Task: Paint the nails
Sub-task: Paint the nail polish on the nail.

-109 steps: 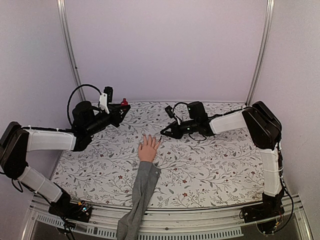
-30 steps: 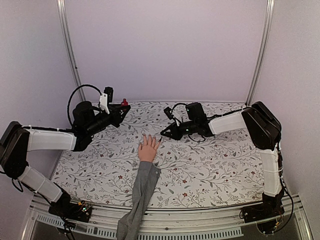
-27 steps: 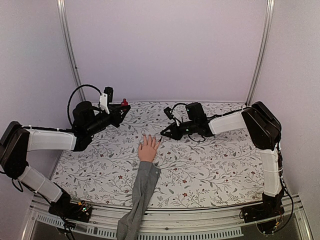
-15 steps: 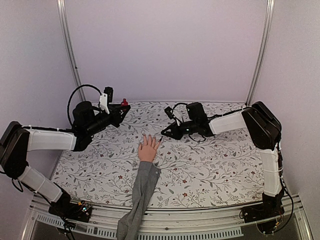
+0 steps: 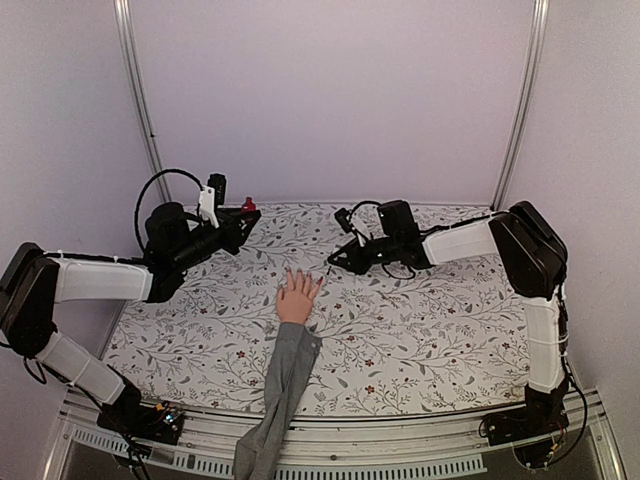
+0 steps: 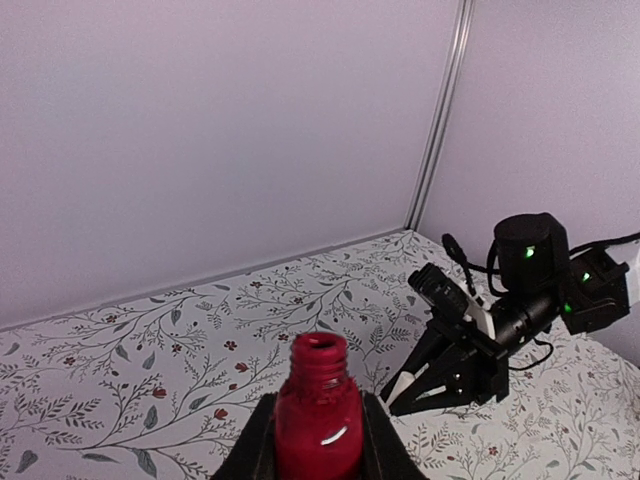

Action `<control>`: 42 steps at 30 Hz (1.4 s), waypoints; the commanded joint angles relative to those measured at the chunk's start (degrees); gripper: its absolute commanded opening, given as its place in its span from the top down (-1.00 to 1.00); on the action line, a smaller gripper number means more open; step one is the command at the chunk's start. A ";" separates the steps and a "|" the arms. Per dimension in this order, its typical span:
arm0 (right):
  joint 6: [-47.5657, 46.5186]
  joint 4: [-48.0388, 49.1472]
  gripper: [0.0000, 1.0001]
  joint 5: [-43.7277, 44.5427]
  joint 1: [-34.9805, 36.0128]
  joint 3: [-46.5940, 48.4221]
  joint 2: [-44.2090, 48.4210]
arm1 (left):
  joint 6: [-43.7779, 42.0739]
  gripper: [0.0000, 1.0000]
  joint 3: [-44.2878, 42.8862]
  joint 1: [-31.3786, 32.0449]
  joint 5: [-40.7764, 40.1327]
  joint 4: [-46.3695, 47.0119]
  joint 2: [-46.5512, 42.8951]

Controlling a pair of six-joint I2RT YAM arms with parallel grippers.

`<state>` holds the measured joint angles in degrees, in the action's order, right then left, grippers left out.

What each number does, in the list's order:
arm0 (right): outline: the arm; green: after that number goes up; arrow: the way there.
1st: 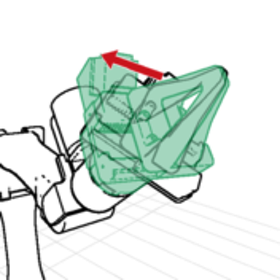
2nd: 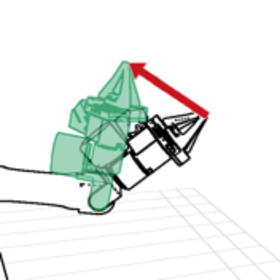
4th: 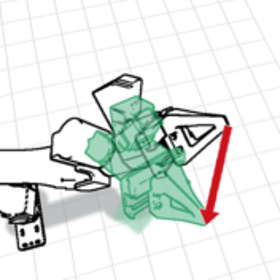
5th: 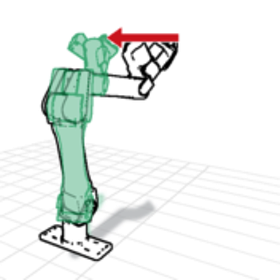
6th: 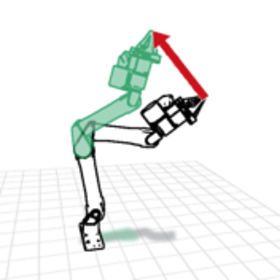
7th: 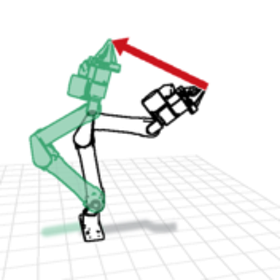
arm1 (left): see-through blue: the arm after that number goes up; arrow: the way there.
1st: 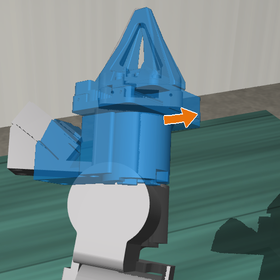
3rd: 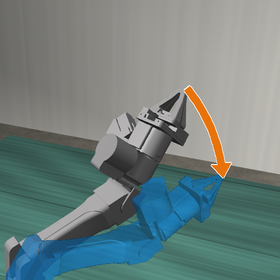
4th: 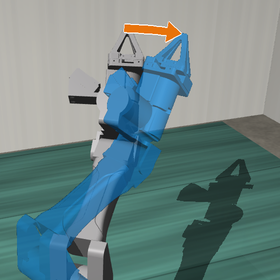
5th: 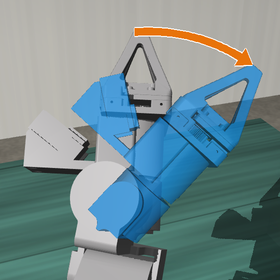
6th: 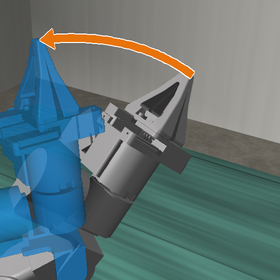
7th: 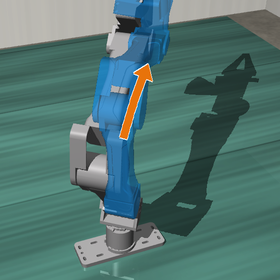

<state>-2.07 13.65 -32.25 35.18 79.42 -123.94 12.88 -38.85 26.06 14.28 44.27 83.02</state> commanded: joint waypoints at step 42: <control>-9.91 2.52 1.00 2.05 4.37 -2.82 2.09 | -0.63 1.00 -0.17 -0.75 0.31 3.15 0.21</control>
<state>-11.86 16.43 -30.48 39.13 75.13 -120.95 12.86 -38.85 26.06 14.37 45.39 83.02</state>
